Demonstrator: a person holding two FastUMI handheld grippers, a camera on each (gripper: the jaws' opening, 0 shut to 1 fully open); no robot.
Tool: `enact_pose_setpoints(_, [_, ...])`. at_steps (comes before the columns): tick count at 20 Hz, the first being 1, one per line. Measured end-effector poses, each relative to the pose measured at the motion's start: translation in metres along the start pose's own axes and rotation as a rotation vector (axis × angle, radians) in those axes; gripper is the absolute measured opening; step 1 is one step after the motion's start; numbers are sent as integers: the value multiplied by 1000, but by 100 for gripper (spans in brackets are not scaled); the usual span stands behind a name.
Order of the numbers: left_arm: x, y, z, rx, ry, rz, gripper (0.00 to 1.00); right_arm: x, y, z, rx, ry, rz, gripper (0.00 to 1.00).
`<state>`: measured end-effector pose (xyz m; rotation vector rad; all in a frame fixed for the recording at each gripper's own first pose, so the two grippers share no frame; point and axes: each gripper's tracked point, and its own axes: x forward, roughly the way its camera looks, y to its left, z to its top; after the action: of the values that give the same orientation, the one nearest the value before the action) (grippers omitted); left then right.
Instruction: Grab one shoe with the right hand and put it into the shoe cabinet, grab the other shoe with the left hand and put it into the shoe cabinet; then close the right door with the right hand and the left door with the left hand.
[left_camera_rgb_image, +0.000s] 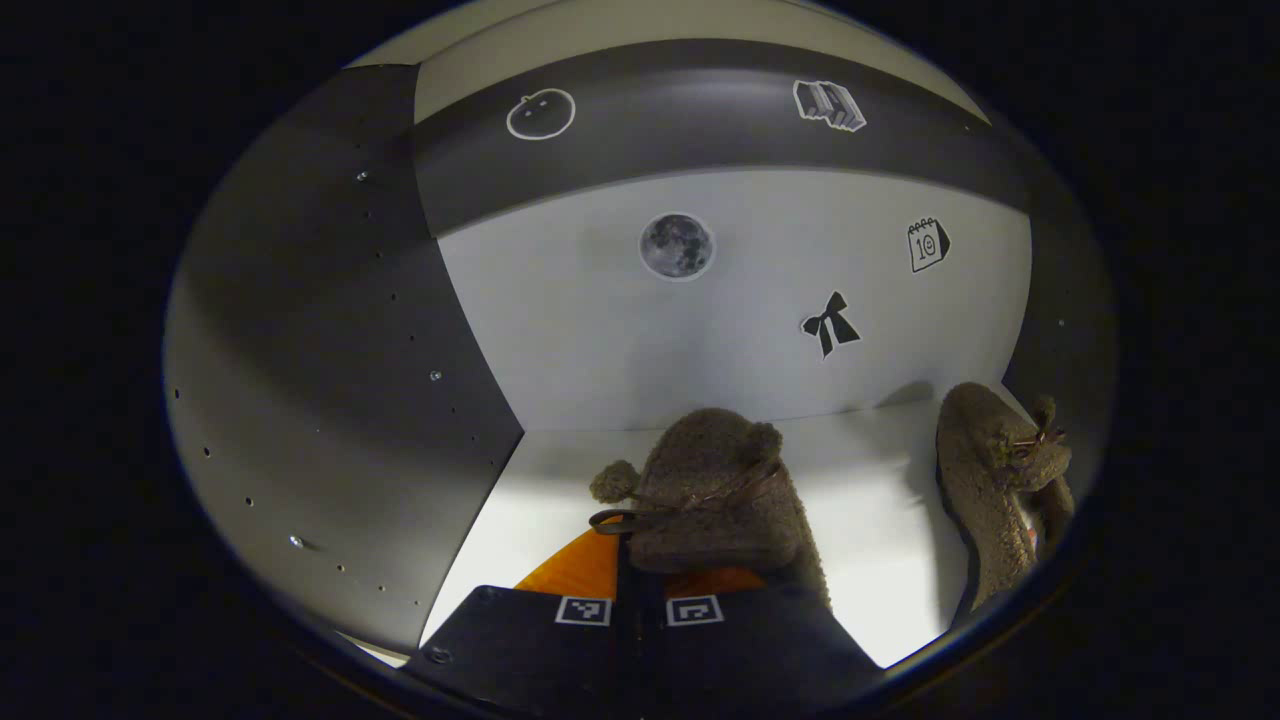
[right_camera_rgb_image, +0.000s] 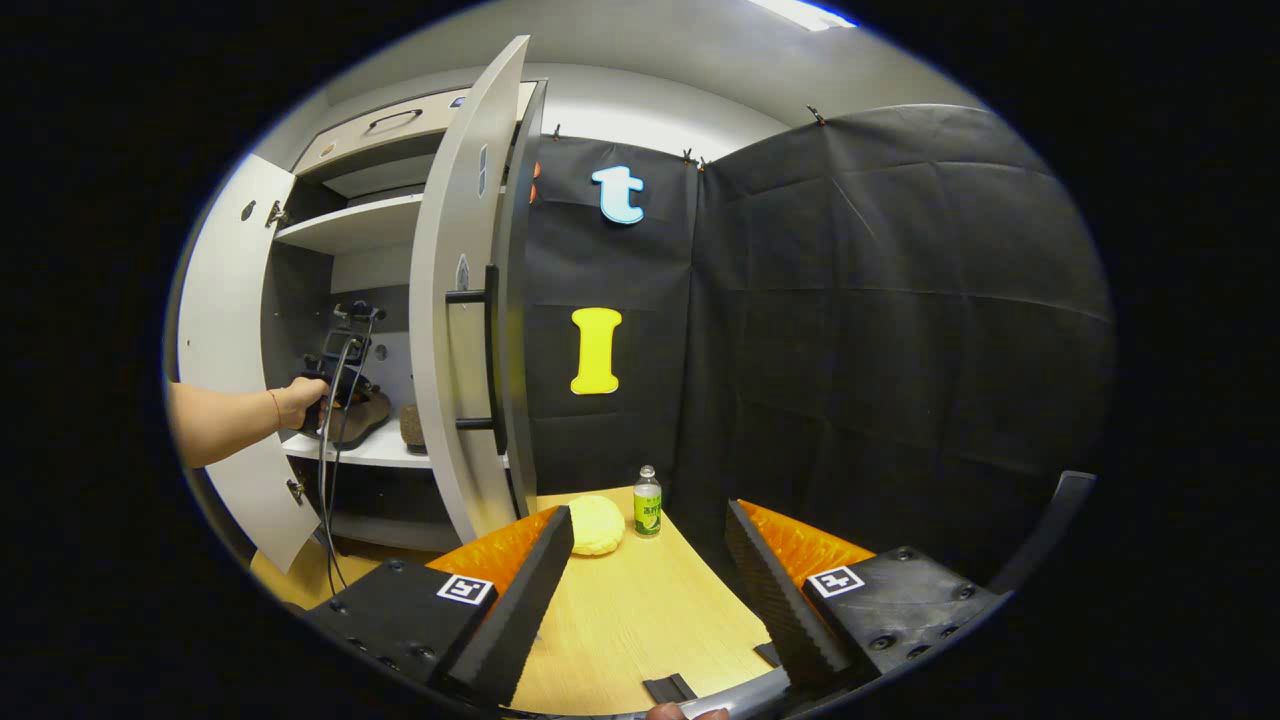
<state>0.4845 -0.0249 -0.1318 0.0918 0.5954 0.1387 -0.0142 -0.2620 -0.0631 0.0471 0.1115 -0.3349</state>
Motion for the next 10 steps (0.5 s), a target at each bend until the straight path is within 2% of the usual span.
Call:
enact_pose_setpoints(2, [2, 2, -5, 8, 19, 4, 8, 3, 1, 1, 0, -3, -2, 98])
enact_pose_setpoints(6, [-7, 7, -5, 4, 10, -13, 20, 5, 5, 2, 4, -11, -4, 98])
enact_pose_setpoints(9, [-21, 12, -3, 48, -14, -12, 47, 2, 7, 3, 14, -13, 4, 98])
enact_pose_setpoints(10, [-26, 13, -2, 42, -26, -16, 51, 1, 7, 4, 18, -14, 6, 98])
